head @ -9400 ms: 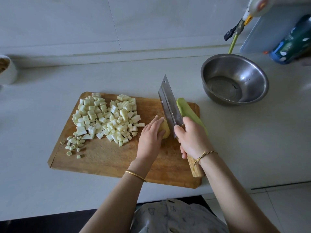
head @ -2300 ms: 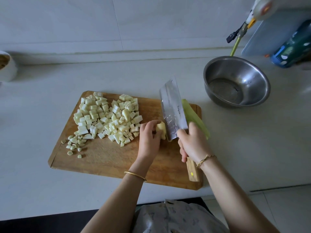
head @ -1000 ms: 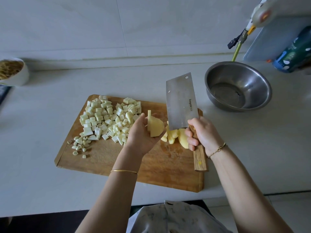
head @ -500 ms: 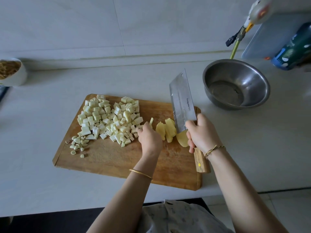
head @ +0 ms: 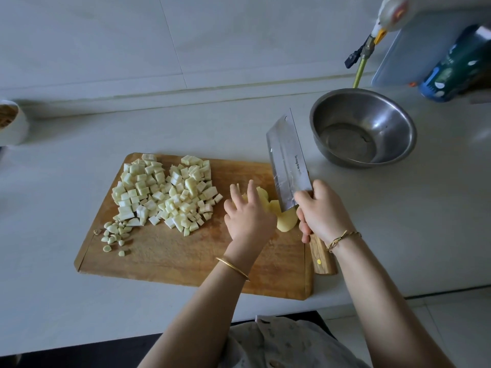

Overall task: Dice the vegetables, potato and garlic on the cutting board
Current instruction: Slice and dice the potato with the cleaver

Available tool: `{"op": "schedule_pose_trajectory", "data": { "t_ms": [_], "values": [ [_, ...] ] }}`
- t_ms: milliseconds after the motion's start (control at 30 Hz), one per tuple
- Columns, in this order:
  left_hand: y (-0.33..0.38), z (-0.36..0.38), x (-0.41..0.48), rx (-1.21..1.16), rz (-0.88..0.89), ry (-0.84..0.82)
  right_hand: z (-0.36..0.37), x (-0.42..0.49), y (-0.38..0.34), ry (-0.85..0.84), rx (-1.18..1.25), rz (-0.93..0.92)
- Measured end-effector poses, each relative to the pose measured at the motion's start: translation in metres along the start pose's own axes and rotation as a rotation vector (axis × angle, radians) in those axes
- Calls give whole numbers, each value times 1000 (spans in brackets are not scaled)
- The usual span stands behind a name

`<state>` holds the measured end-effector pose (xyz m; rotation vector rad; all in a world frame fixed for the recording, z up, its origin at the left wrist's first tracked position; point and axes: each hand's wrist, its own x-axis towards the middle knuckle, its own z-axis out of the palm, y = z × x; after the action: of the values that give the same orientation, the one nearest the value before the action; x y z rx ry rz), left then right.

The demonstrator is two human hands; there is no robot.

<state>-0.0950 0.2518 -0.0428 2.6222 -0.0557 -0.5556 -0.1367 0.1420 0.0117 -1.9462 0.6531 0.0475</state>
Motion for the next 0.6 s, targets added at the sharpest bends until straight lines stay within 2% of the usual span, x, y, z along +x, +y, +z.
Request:
{"op": "schedule_pose_trajectory", "data": {
  "t_ms": [233, 433, 600],
  "values": [
    [0, -3, 12, 362, 115, -74, -3, 2, 5, -17, 14, 8],
    [5, -19, 34, 473, 193, -214, -3, 3, 7, -14, -8, 11],
    [-2, -22, 35, 526, 297, -193, -2, 2, 5, -19, -2, -1]
  ]
}}
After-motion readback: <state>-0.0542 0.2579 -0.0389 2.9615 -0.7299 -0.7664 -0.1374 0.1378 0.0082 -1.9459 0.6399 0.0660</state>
